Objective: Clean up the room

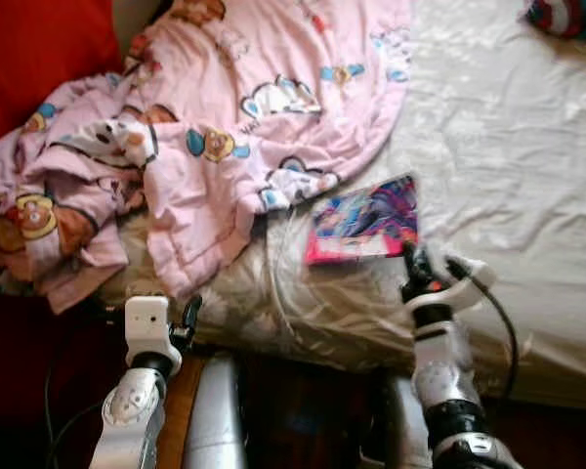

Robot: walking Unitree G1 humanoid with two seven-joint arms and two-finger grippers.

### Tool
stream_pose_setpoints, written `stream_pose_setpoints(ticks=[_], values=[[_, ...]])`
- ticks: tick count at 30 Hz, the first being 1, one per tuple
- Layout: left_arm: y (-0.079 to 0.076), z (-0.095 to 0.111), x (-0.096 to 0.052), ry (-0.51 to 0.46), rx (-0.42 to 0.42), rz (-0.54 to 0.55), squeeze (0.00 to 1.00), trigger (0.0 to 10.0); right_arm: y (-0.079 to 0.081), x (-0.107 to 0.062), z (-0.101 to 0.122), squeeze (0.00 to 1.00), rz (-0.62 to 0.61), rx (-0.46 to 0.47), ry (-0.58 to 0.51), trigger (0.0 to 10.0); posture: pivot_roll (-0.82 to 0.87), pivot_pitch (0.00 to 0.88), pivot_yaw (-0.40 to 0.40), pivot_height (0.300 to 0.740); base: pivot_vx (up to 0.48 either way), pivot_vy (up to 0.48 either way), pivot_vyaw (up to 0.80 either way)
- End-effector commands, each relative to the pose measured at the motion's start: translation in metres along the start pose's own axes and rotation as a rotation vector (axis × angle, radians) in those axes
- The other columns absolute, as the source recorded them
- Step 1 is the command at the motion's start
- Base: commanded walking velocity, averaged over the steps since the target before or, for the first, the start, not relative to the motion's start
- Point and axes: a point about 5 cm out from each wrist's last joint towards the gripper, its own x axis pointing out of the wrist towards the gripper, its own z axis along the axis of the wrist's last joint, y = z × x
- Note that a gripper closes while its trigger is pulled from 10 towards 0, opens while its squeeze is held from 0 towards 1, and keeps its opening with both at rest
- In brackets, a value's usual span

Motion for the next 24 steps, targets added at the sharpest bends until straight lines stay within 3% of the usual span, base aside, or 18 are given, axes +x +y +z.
stream_pose_setpoints(ticks=[1,3,4,5,7,11,16,24], values=[[0.004,-0.010,-0.006,0.036,-0.003,0.011,0.00,10.0,-0.002,-0.004,-0.003,0.00,-0.022,0.023,-0.004,10.0,0.09,0.189,0.001,0.593,0.000,0.000,0.00],[0.004,-0.011,-0.006,0.033,0.000,0.008,0.00,10.0,0.001,-0.004,-0.001,0.00,-0.008,-0.028,-0.005,10.0,0.09,0.180,0.002,0.593,0.000,0.000,0.00],[0.005,-0.012,-0.005,0.027,0.000,0.010,0.00,10.0,0.005,-0.005,0.001,0.00,0.007,-0.099,-0.001,10.0,0.09,0.177,0.001,0.593,0.000,0.000,0.00],[0.005,-0.012,-0.005,0.027,0.000,0.010,0.00,10.0,0.005,-0.005,0.001,0.00,0.007,-0.099,-0.001,10.0,0.09,0.177,0.001,0.593,0.000,0.000,0.00],[0.005,-0.014,-0.005,0.024,-0.004,0.012,0.00,10.0,0.009,-0.007,0.003,0.00,0.018,-0.287,0.030,10.0,0.09,0.159,-0.001,0.593,0.000,0.000,0.00],[0.005,-0.018,-0.006,0.032,-0.040,0.033,0.00,10.0,0.008,-0.010,0.008,0.00,0.044,-0.474,0.043,10.0,0.07,0.155,-0.015,0.602,0.000,0.000,0.00],[0.002,-0.021,-0.006,0.033,-0.067,0.042,0.00,10.0,0.001,-0.015,0.007,0.00,0.047,-0.567,0.089,10.0,0.06,0.153,-0.026,0.627,0.000,0.000,0.00],[0.001,-0.033,-0.007,0.073,-0.085,0.055,0.00,10.0,0.001,-0.017,0.000,0.00,0.034,-0.583,0.122,10.0,0.06,0.154,-0.040,0.672,0.000,0.000,0.00]])
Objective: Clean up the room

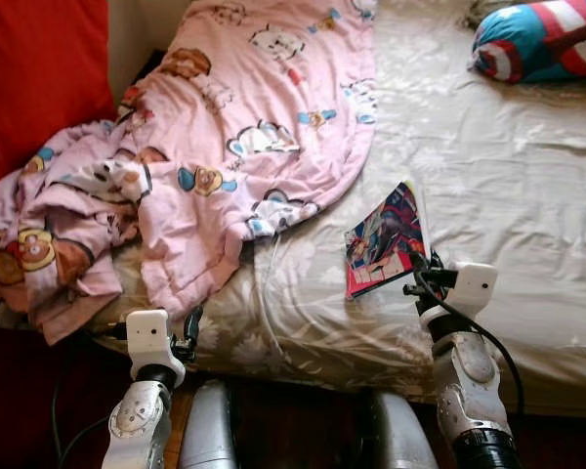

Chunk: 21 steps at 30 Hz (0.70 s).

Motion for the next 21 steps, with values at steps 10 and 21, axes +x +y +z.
stream_pose_setpoints(ticks=[10,21], values=[[0.0030,-0.0164,-0.0064,0.043,-0.039,0.036,0.00,10.0,-0.0018,0.0053,0.0116,0.00,-0.008,-0.038,-0.028,10.0,0.04,0.153,-0.052,0.712,0.000,0.000,0.00],[0.0006,-0.0144,-0.0017,0.026,-0.047,0.033,0.00,10.0,-0.0041,0.0072,0.0127,0.00,-0.052,-0.018,-0.032,10.0,0.03,0.165,-0.057,0.712,0.000,0.000,0.00]])
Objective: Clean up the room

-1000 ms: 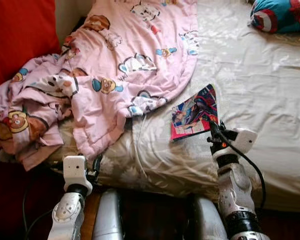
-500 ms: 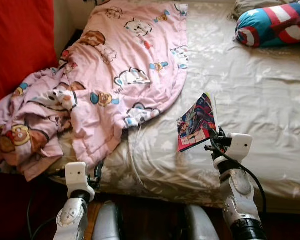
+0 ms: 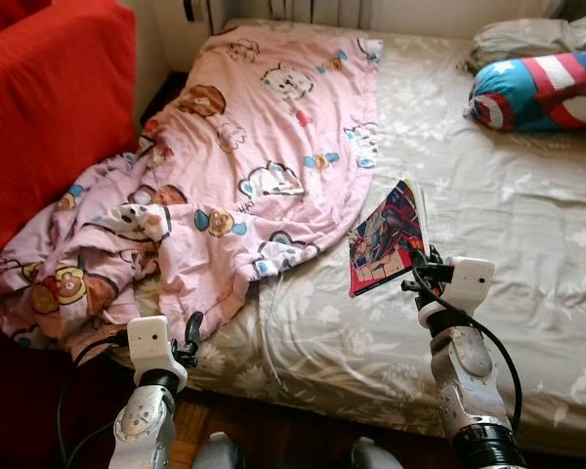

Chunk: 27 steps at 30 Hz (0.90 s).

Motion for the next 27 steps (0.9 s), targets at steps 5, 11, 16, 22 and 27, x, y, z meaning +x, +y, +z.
stream_pose_setpoints(ticks=[5,11,16,22,27], values=[[0.0022,-0.0095,-0.0051,0.028,0.001,0.012,0.00,10.0,-0.0041,0.0029,0.0066,0.00,-0.029,0.005,-0.016,10.0,0.03,0.169,-0.056,0.712,0.000,0.000,-0.54],[0.0020,-0.0085,-0.0060,0.016,0.007,0.011,0.00,10.0,-0.0010,0.0015,0.0048,0.00,-0.023,0.005,-0.012,10.0,0.03,0.175,-0.055,0.712,0.000,-0.282,-0.74],[0.0008,-0.0094,-0.0070,0.013,0.006,0.005,0.00,10.0,-0.0005,0.0005,0.0043,0.00,-0.022,0.002,-0.017,10.0,0.03,0.155,-0.058,0.712,0.000,-0.347,-0.30],[0.0003,-0.0087,-0.0063,0.008,0.006,0.001,0.00,10.0,0.0010,0.0010,0.0040,0.00,-0.021,-0.003,-0.020,10.0,0.04,0.150,-0.058,0.712,0.000,-0.331,0.00],[0.0002,-0.0084,-0.0063,0.005,0.006,-0.002,0.00,10.0,0.0019,0.0015,0.0028,0.00,-0.023,0.007,-0.010,10.0,0.04,0.154,-0.057,0.712,0.000,-0.324,-0.23]])
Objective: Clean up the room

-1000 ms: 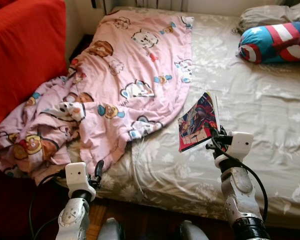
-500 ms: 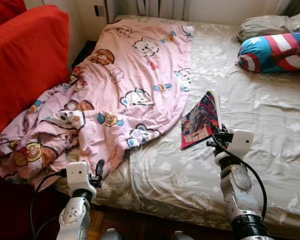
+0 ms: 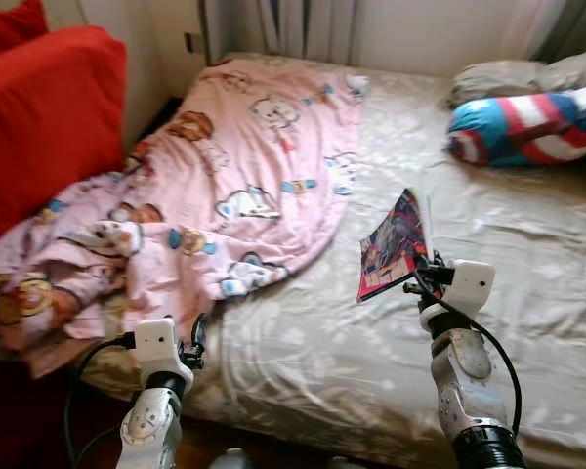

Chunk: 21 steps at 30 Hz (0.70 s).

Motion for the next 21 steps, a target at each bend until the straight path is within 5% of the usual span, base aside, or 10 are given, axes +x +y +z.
stream_pose_setpoints(ticks=[1,9,21], values=[[-0.0002,-0.0031,-0.0028,0.006,-0.005,0.000,0.00,10.0,0.0002,0.0022,0.0073,0.00,0.003,0.007,-0.032,10.0,0.04,0.157,-0.056,0.712,0.000,-0.259,-0.74],[-0.0002,-0.0027,-0.0027,0.005,-0.005,-0.002,0.00,10.0,0.0008,0.0008,0.0049,0.00,-0.001,0.004,-0.028,10.0,0.04,0.158,-0.053,0.712,0.000,-0.301,-0.64],[0.0008,-0.0024,-0.0034,0.004,0.003,-0.008,0.00,10.0,0.0068,0.0001,0.0005,0.00,0.047,0.005,-0.005,10.0,0.04,0.162,-0.048,0.712,0.000,-0.319,0.00]])
